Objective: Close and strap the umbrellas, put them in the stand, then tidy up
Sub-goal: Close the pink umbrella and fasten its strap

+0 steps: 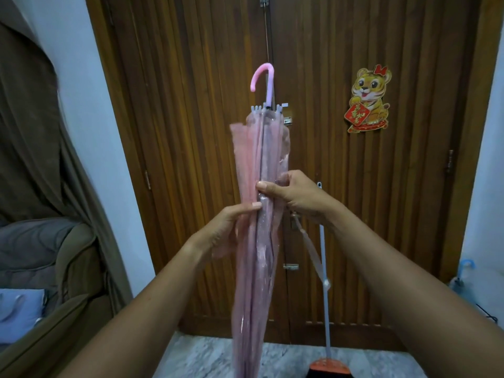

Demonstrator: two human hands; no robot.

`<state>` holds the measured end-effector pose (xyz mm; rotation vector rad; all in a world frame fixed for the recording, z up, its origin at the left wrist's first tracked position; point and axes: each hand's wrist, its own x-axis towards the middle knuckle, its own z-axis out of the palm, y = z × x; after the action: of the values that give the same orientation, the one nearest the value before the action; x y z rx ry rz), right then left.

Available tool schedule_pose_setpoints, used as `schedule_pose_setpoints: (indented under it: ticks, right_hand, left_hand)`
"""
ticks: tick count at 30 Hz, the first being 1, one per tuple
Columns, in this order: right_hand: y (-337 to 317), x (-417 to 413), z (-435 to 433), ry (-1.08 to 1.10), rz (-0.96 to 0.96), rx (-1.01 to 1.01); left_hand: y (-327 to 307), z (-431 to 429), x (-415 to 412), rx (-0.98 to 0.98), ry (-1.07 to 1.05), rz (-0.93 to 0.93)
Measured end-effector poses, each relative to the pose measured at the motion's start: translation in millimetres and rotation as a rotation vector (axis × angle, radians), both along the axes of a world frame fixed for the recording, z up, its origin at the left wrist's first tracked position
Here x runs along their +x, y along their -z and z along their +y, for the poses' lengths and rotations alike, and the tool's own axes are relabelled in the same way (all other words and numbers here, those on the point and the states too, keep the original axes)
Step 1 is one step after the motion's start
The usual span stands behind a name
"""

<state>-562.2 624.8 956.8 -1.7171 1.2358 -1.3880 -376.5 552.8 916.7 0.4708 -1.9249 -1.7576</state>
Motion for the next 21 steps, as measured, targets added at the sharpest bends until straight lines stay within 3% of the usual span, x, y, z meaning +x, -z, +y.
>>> schedule_pose_setpoints:
  ticks: [5,8,12,17,21]
  right_hand:
    - [5,19,-10,0.229,0.219,-0.067]
    - [-2,28,-8,0.266,0.344,-0.058]
    - [-8,21,2,0.242,0.453,0.048]
    - [-5,9,13,0.262,0.295,0.054]
    - [-9,-3,24,0.151,0.234,-0.001]
  left_hand:
    - [11,13,-16,-0.321,-0.274,-0.043]
    - [18,15,-24,-0.314,-0.500,-0.019]
    - [19,8,-17,-0.324,-0.520,-0.051]
    - [18,6,-16,-0.312,-0.650,-0.062]
    - [7,15,-11,-0.224,-0.557,0.021]
